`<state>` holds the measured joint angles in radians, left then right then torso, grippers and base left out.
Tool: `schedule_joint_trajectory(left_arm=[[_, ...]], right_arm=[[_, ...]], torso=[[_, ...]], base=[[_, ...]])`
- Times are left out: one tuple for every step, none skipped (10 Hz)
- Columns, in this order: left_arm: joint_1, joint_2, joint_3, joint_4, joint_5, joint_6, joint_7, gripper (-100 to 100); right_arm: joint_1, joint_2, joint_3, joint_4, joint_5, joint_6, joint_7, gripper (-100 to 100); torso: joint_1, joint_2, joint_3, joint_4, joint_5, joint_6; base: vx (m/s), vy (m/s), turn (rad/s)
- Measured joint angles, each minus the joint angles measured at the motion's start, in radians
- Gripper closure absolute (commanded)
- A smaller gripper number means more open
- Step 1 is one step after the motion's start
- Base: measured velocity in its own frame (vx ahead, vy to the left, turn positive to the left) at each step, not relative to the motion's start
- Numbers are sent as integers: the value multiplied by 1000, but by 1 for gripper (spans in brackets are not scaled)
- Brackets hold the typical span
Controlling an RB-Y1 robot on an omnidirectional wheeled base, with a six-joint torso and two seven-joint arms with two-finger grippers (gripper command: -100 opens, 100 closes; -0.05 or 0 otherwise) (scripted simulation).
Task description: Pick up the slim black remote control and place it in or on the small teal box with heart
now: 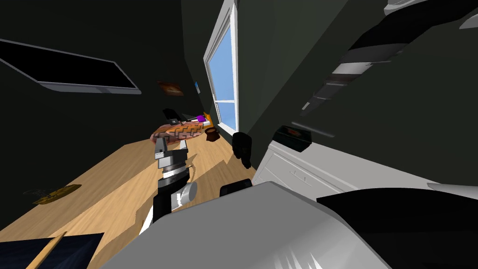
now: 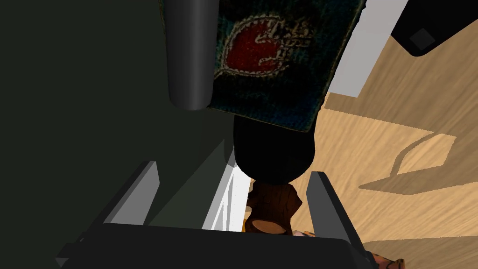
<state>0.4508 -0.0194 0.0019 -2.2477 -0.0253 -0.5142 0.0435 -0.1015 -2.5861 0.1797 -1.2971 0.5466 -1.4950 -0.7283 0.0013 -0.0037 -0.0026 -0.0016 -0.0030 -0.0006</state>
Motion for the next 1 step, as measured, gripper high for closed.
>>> schedule_joint_trajectory(left_arm=[[0, 0, 0, 0, 0, 0, 0, 0]], right_arm=[[0, 0, 0, 0, 0, 0, 0, 0]], torso=[[0, 0, 0, 0, 0, 0]], base=[[0, 0, 0]])
